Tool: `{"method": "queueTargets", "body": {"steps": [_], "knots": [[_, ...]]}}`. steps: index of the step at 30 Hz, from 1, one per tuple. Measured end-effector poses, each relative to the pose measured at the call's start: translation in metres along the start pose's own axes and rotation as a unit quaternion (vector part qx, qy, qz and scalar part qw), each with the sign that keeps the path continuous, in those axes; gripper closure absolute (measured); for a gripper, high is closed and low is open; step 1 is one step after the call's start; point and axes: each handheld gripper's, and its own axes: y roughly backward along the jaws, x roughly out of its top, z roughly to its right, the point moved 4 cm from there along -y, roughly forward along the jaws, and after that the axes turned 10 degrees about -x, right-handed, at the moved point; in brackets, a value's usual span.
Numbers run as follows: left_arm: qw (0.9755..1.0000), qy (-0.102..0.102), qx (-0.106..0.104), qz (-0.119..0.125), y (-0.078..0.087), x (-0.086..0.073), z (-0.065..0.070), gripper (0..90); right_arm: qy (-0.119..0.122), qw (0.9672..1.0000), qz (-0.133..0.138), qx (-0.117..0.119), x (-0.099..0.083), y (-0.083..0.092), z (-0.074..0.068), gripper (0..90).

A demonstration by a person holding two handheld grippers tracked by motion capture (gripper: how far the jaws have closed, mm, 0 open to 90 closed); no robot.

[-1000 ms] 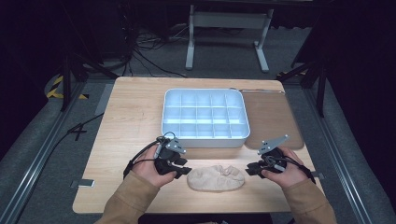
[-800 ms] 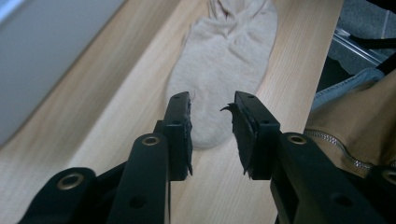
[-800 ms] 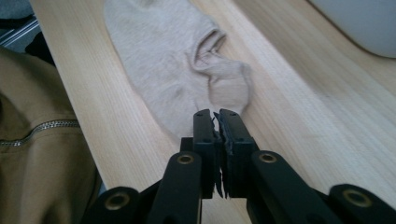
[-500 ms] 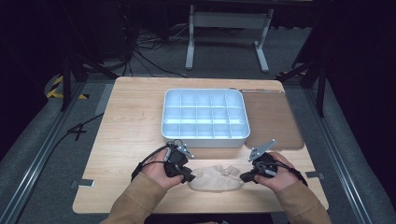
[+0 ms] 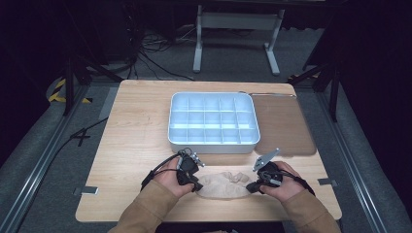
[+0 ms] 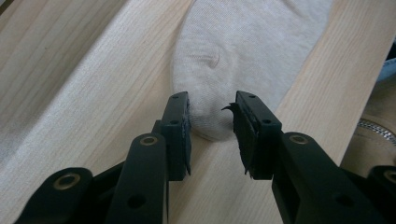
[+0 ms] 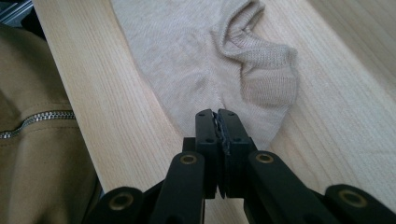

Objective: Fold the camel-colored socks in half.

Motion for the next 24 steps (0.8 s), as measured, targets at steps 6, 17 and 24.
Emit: {"method": "queueTargets", "body": {"steps": [6, 17, 24], "knots": [[0.9997, -0.017, 0.017, -0.008, -0.0028, 0.0006, 0.0012, 61.9, 0.001, 0.9999, -0.010, -0.006, -0.0012, -0.0050, -0.0001, 87.0], [0.9996, -0.014, 0.015, -0.018, -0.0081, -0.0001, 0.0001, 60.2, 0.001, 0.9999, -0.014, -0.010, -0.0018, -0.0073, 0.0000, 86.8], [0.9998, -0.012, 0.001, -0.013, -0.0103, 0.0007, 0.0021, 72.8, 0.002, 0.9999, -0.013, -0.008, -0.0019, -0.0063, -0.0008, 84.9]]}}
